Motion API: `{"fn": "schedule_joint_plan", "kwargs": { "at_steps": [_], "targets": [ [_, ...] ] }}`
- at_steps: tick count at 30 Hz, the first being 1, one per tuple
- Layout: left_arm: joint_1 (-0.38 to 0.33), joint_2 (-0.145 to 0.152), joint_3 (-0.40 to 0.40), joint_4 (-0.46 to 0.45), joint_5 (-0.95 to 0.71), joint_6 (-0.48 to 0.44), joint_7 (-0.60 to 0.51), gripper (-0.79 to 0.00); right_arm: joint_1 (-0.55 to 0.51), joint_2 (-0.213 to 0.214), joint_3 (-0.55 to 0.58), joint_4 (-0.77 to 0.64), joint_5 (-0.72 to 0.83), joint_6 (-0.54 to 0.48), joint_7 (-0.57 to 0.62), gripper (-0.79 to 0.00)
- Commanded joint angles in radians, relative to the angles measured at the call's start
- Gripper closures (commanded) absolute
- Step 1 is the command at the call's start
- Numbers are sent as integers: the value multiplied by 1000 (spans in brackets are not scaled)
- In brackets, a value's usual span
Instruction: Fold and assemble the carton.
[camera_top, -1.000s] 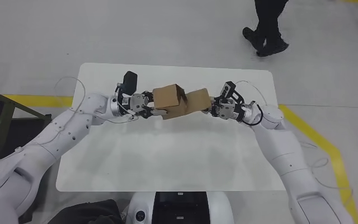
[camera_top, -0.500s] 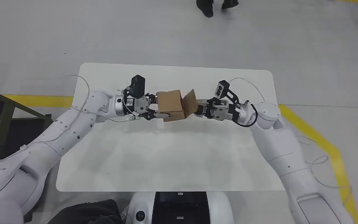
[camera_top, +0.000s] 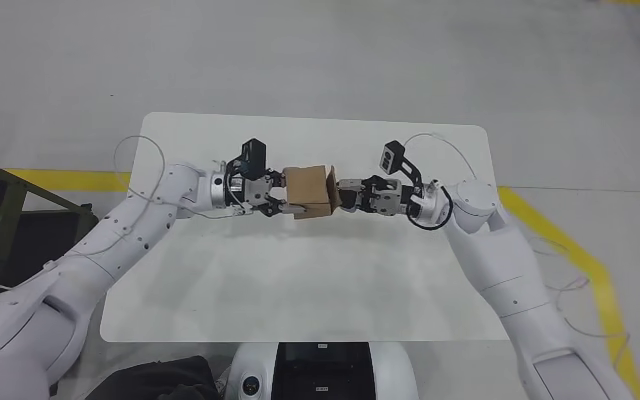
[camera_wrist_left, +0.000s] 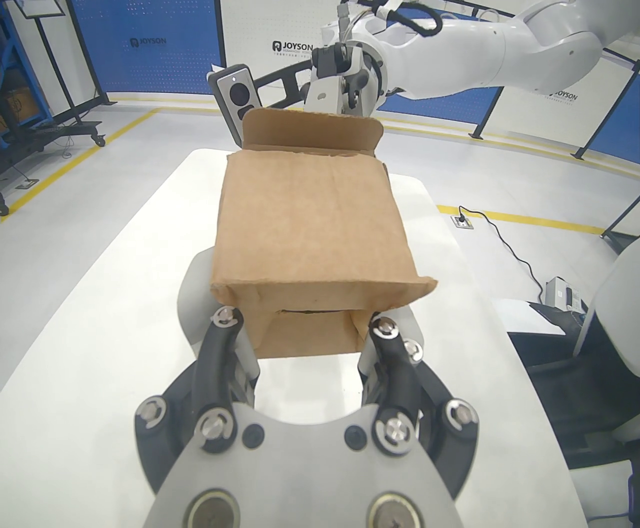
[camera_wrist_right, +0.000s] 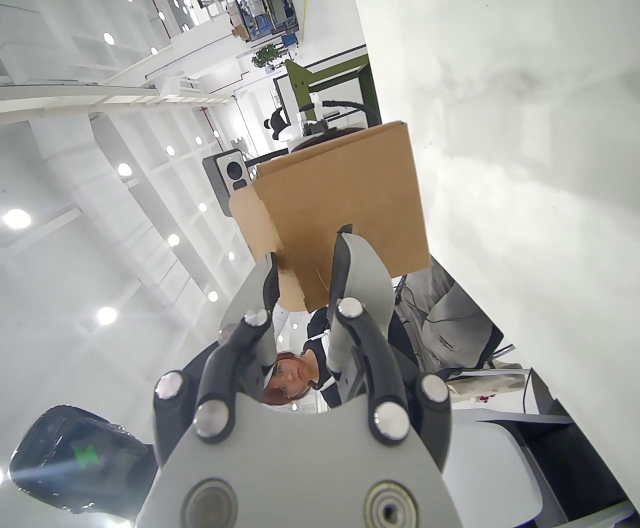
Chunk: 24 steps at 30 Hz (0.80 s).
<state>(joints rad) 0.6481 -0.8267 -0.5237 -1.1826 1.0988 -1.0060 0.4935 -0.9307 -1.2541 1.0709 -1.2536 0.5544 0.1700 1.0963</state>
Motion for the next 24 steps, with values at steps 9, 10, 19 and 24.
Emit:
{"fn": "schedule_joint_plan", "kwargs": {
  "at_steps": [9, 10, 19, 24],
  "targets": [
    [21, -12, -37, -1, 22, -6, -27, -382, -19, 11, 7, -55, -46, 41, -40, -197],
    [23, -13, -40, -2, 22, -6, -29, -382, -20, 12, 7, -58, -48, 43, -42, -200],
    [35, -20, -64, -5, 21, -6, -47, -379, -28, 17, 3, -82, -76, 60, -78, -212],
    [43, -21, -76, -9, 20, -6, -49, -376, -26, 17, 0, -77, -77, 65, -94, -172]
  ]
}}
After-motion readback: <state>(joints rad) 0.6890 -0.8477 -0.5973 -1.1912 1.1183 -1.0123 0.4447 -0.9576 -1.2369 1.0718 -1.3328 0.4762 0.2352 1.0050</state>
